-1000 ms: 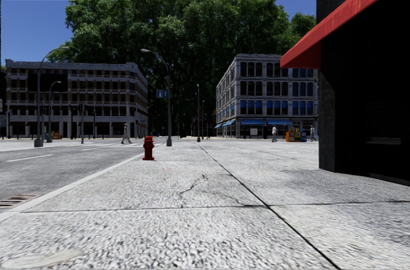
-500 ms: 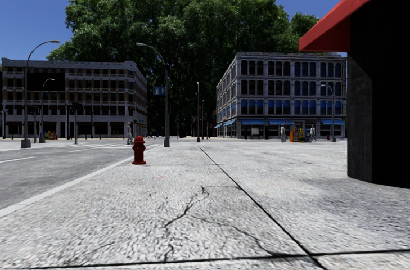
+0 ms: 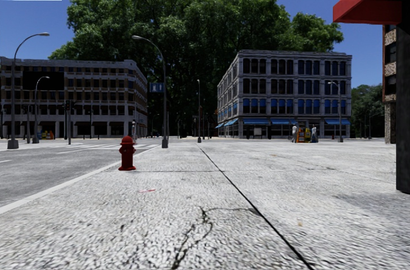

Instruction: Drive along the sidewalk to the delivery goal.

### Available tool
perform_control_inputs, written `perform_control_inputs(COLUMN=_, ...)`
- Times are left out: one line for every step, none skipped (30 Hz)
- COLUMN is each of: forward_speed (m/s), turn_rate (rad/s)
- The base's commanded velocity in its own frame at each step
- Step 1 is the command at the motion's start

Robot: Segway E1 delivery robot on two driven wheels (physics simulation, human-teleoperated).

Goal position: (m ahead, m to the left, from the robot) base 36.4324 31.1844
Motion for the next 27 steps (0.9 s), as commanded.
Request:
perform_control_inputs(forward_speed=2.0, turn_rate=0.26)
perform_control_inputs(forward_speed=2.0, turn_rate=0.26)
perform_control_inputs(forward_speed=2.0, turn_rate=0.26)
perform_control_inputs(forward_speed=2.0, turn_rate=0.26)
perform_control_inputs(forward_speed=2.0, turn_rate=0.26)
perform_control_inputs(forward_speed=2.0, turn_rate=0.26)
perform_control_inputs(forward_speed=2.0, turn_rate=0.26)
perform_control_inputs(forward_speed=2.0, turn_rate=0.26)
perform_control_inputs(forward_speed=2.0, turn_rate=0.26)
perform_control_inputs(forward_speed=2.0, turn_rate=0.27)
perform_control_inputs(forward_speed=2.0, turn_rate=0.27)
perform_control_inputs(forward_speed=2.0, turn_rate=0.27)
perform_control_inputs(forward_speed=2.0, turn_rate=0.18)
perform_control_inputs(forward_speed=2.0, turn_rate=0.0)
perform_control_inputs(forward_speed=2.0, turn_rate=0.0)
perform_control_inputs(forward_speed=2.0, turn_rate=0.0)
perform_control_inputs(forward_speed=2.0, turn_rate=0.0)
perform_control_inputs(forward_speed=2.0, turn_rate=0.0)
perform_control_inputs(forward_speed=2.0, turn_rate=0.0)
perform_control_inputs(forward_speed=2.0, turn_rate=0.0)
perform_control_inputs(forward_speed=2.0, turn_rate=0.0)
perform_control_inputs(forward_speed=2.0, turn_rate=0.0)
perform_control_inputs(forward_speed=2.0, turn_rate=0.0)
perform_control_inputs(forward_speed=2.0, turn_rate=0.0)
perform_control_inputs(forward_speed=2.0, turn_rate=0.0)
perform_control_inputs(forward_speed=2.0, turn_rate=0.0)
perform_control_inputs(forward_speed=2.0, turn_rate=0.0)
